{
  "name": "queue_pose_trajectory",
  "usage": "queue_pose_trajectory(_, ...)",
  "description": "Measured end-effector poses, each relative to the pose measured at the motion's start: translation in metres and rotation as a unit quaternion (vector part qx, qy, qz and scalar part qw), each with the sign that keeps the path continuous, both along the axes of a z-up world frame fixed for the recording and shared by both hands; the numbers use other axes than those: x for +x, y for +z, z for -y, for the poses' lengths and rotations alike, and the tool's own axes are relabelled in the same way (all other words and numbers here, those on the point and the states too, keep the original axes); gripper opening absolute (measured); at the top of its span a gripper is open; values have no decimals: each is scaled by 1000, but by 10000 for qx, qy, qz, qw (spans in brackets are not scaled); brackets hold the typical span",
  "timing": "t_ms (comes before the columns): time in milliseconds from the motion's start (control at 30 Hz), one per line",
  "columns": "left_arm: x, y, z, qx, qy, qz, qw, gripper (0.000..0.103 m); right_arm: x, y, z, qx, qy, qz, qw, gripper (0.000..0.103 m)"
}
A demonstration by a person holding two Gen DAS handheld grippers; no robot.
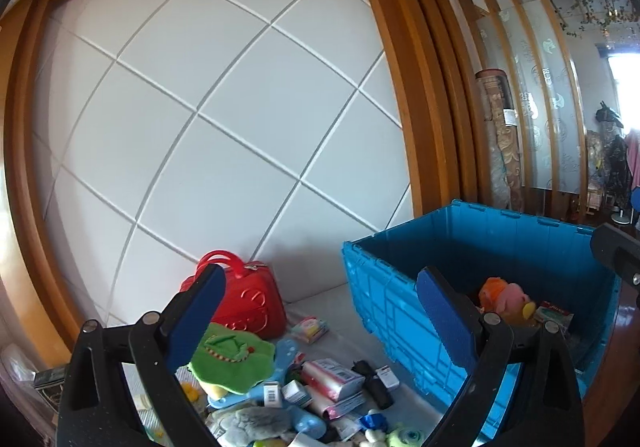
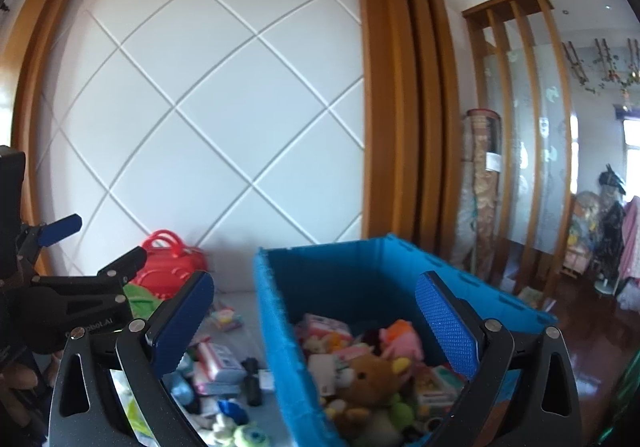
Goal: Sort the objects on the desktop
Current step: 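Withdraw both grippers from the crate back over the table pile, then lower the left gripper onto the white medicine box and grasp it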
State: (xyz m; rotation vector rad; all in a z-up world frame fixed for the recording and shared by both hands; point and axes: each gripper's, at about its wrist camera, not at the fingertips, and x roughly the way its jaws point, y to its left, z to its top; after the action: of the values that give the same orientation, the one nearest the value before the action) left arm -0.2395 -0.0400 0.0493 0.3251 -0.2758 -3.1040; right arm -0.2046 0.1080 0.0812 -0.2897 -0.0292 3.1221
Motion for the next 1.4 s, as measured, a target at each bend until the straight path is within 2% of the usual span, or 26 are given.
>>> queue_pose_trajectory(333, 13, -49, 111, -78, 711, 331, 9969, 98, -22, -34, 91, -79, 477, 439, 9979, 102)
queue_pose_trajectory(567, 2, -87, 188, 18, 1387, 729, 9876, 98, -51, -69, 116, -51, 710, 863, 9937, 102)
queue_pose_trajectory(800, -12, -129, 222, 83, 1792, 1034, 9783, 98, -92, -113, 129, 103, 1209, 1249, 9847, 102)
queue_pose_trajectory(1067, -29, -179, 221, 2, 1842, 1246, 9750, 98, -136, -181, 145, 598, 2151, 1843, 9572, 102)
queue_pose_trajectory(1200, -29, -211, 217, -350, 1789, 1371, 9736, 98, -152, -220, 162, 771, 2667, 2086, 9378, 102)
queue_pose_trajectory(1400, -17, -266, 236, -344, 1781, 2073, 9613, 98, -166, -271, 189, 928, 3135, 2590, 9089, 102)
